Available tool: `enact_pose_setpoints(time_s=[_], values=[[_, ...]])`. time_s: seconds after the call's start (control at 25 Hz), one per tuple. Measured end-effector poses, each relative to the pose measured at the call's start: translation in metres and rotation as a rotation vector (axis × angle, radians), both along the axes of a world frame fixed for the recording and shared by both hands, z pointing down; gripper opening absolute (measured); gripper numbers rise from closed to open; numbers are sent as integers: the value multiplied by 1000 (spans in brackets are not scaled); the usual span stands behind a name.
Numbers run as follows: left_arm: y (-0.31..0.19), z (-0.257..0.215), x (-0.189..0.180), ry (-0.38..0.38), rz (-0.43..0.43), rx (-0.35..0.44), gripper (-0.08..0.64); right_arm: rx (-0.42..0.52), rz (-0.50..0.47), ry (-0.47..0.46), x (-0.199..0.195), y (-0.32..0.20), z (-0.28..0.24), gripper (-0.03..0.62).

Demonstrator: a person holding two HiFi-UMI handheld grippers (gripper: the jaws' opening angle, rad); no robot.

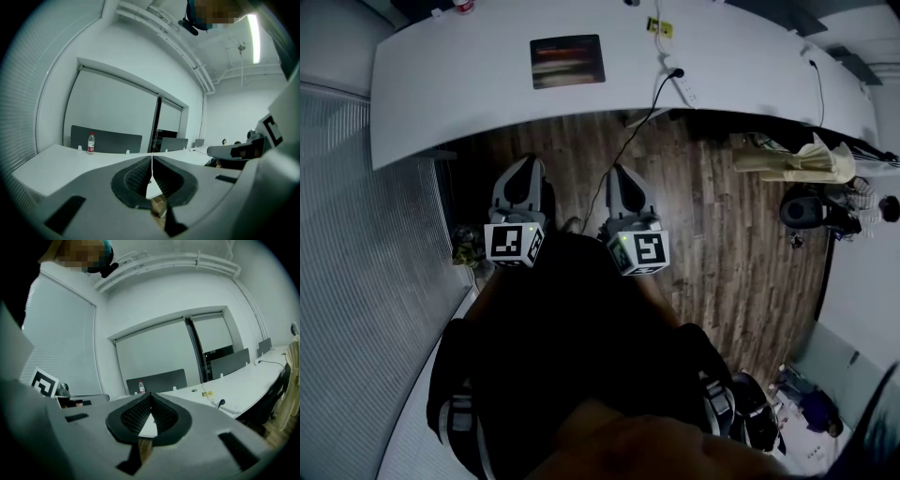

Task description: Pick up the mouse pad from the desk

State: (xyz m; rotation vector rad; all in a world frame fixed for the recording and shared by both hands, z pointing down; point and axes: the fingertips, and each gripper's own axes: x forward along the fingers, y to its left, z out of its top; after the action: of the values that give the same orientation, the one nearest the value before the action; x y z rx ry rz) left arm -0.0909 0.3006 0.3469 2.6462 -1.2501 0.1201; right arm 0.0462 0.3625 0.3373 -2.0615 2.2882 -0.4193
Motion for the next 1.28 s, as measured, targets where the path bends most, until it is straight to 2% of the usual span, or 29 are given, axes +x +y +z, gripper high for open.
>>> enact_pose_setpoints(time_s=[0.28, 0.92, 1.28], values=[[-65, 3, -2, 18, 14, -15, 6, -31, 20, 20, -1, -60, 3, 0], [-211, 8, -24, 30, 58, -114, 6, -93, 95, 33, -22, -202, 4, 0], [-258, 23, -44, 44, 54, -142, 6, -88, 106, 20, -36, -253, 4, 0]])
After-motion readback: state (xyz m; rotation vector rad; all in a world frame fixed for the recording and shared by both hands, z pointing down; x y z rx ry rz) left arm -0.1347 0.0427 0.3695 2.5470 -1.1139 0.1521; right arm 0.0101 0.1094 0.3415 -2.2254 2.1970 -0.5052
